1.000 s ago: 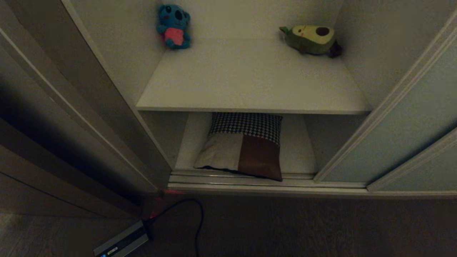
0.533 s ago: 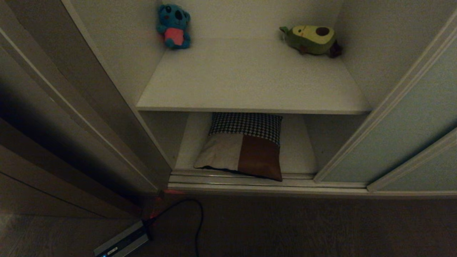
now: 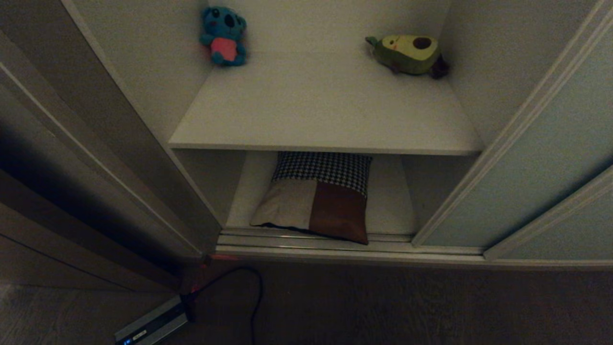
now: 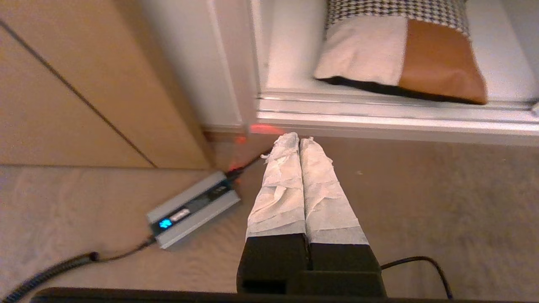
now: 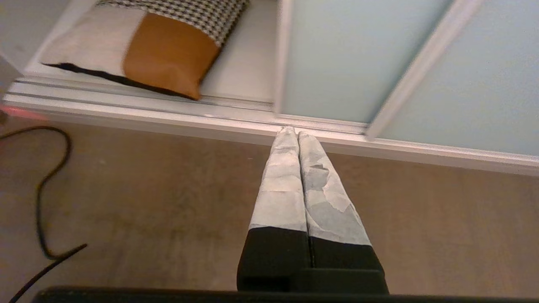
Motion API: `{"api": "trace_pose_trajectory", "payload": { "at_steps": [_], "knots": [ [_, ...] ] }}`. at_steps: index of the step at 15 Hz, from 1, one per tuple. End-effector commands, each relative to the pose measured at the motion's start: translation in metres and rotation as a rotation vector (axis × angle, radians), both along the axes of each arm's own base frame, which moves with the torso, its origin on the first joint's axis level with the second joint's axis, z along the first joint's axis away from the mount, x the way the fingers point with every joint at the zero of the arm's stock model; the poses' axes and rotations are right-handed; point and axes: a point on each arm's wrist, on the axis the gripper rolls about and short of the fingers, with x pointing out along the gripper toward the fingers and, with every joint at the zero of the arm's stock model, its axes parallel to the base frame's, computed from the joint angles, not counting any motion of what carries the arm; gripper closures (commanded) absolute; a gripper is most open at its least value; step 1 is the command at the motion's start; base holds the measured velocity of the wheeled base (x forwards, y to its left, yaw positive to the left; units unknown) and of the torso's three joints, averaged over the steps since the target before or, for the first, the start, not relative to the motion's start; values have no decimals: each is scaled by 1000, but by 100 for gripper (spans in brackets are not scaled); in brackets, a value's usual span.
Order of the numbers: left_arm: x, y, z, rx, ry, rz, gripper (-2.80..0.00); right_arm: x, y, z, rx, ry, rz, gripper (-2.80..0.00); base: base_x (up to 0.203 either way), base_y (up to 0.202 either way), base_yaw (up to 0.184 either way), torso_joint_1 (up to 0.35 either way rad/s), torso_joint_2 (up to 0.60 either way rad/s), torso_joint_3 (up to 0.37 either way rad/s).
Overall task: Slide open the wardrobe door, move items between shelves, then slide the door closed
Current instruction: Close the door
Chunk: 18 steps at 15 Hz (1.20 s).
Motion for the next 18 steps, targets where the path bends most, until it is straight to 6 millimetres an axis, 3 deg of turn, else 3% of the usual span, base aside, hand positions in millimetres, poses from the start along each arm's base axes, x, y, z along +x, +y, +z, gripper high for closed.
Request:
{"api": "trace_pose_trajectory", "payload": {
  "at_steps": [1, 5, 18],
  "knots": [
    [0, 0, 0, 0, 1, -1, 0, 0, 0, -1, -1, 4, -1, 0, 0, -203, 3, -6, 2, 7],
    [0, 0, 0, -3, -1, -2, 0, 0, 0, -1, -1, 4, -1, 0, 0, -150, 1, 2, 4, 0],
    [0, 0, 0, -3, 0, -2, 0, 0, 0, -1, -13, 4, 0, 0, 0, 0, 0, 0, 0, 0]
  ]
}}
